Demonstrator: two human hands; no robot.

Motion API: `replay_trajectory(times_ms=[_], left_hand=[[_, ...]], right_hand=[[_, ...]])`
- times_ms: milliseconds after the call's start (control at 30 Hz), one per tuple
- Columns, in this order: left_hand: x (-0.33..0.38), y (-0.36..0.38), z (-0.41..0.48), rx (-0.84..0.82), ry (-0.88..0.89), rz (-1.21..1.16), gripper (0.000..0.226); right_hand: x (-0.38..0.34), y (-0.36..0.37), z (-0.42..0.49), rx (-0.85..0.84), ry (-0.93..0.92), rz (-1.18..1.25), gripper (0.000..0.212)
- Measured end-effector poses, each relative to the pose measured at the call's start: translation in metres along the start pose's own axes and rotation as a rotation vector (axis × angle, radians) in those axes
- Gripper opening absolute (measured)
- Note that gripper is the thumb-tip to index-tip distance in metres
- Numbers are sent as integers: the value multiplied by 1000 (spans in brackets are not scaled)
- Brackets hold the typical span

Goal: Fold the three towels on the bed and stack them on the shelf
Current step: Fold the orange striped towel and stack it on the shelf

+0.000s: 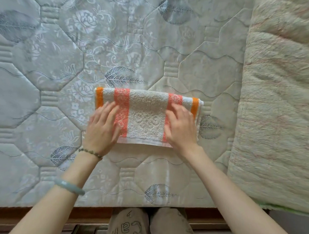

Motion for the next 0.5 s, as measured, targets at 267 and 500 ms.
replay_trajectory(times_ms=[267, 500], left_hand=[[7, 86, 53, -183, -7, 214, 60], [-16, 66, 35, -150, -62, 213, 64]], right_hand=[[-15, 92, 42, -199, -108, -221, 59], [53, 63, 23, -109, 148, -161, 60]])
Point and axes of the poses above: each hand's wrist, its own z-axis towards the middle knuckle, its own y-axis out of the palm, x = y × z, the point moved 8 cm from there along z, towards the middle knuckle, and after that the axes turned 1 degree about x, right-handed, at the moved point
